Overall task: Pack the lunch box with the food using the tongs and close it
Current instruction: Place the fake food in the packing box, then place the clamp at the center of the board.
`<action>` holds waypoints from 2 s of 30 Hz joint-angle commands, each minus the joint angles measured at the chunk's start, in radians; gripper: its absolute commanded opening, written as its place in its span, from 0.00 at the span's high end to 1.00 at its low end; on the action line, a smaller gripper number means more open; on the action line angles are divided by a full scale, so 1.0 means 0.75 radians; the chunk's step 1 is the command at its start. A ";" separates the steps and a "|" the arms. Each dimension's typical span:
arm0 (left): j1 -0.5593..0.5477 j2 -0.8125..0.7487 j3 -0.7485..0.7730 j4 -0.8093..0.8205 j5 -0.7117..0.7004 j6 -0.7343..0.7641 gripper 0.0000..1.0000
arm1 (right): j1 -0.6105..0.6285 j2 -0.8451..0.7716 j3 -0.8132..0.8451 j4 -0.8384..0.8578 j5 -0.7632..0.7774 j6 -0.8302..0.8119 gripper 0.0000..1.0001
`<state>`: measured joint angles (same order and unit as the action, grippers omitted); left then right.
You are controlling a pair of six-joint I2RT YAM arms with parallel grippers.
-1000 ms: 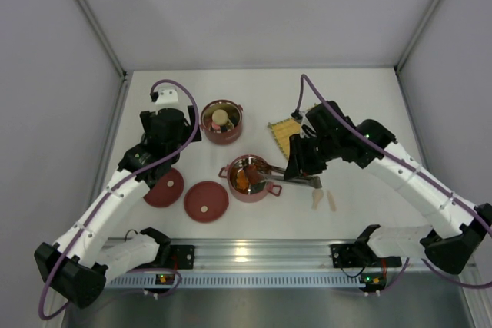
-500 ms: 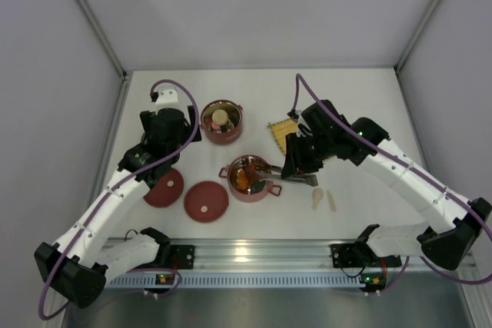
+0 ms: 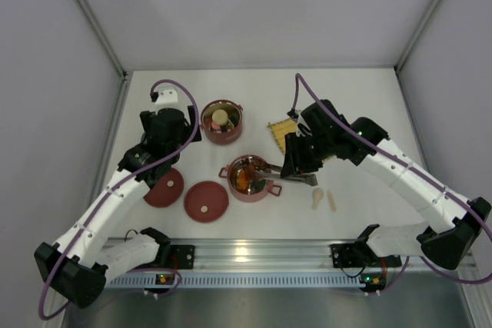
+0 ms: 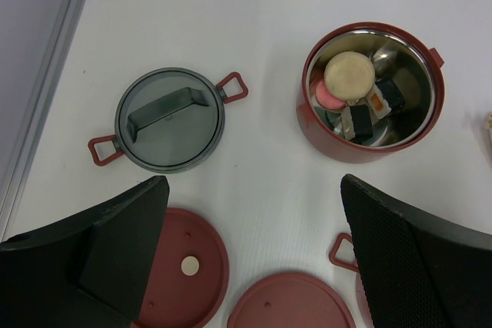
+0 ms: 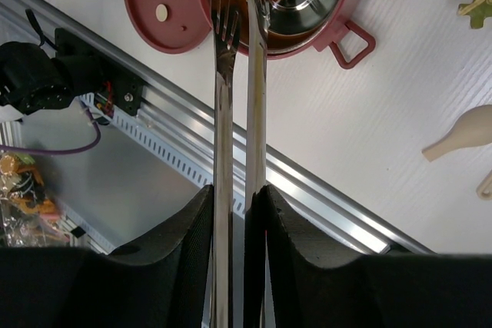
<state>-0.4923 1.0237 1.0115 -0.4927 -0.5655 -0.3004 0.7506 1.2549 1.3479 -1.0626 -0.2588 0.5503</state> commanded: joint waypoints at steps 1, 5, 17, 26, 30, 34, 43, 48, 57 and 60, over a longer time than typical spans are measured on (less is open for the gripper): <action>0.000 -0.019 0.014 0.023 -0.007 0.004 0.01 | 0.024 -0.002 0.029 0.077 -0.005 -0.004 0.69; 0.000 -0.019 0.014 0.023 -0.007 0.004 0.01 | 0.024 -0.002 0.025 0.077 -0.005 -0.004 0.69; 0.000 -0.017 0.011 0.023 -0.007 0.004 0.01 | -0.027 0.000 0.066 0.051 0.044 -0.022 0.69; 0.000 -0.023 0.014 0.023 -0.003 0.002 0.01 | -0.484 -0.029 0.093 0.034 -0.047 -0.145 0.69; 0.002 -0.027 0.016 0.023 0.005 0.000 0.01 | -0.804 -0.047 0.056 0.063 -0.086 -0.194 0.68; 0.002 -0.031 0.016 0.021 0.001 -0.008 0.01 | -1.096 -0.019 -0.001 0.193 -0.107 -0.174 0.69; 0.000 -0.035 0.016 0.025 0.022 -0.009 0.01 | -1.248 0.225 -0.004 0.390 0.087 -0.179 0.71; 0.000 -0.046 0.014 0.029 0.028 -0.006 0.01 | -1.291 0.317 0.007 0.388 0.298 -0.271 0.69; 0.002 -0.044 0.014 0.035 0.052 -0.009 0.01 | -1.306 0.409 -0.044 0.427 0.417 -0.267 0.61; 0.000 -0.044 0.014 0.035 0.057 -0.009 0.01 | -1.310 0.413 -0.148 0.464 0.462 -0.255 0.59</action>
<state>-0.4923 1.0080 1.0115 -0.4927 -0.5346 -0.3012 -0.2203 1.5593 1.2823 -0.7872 0.0235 0.3588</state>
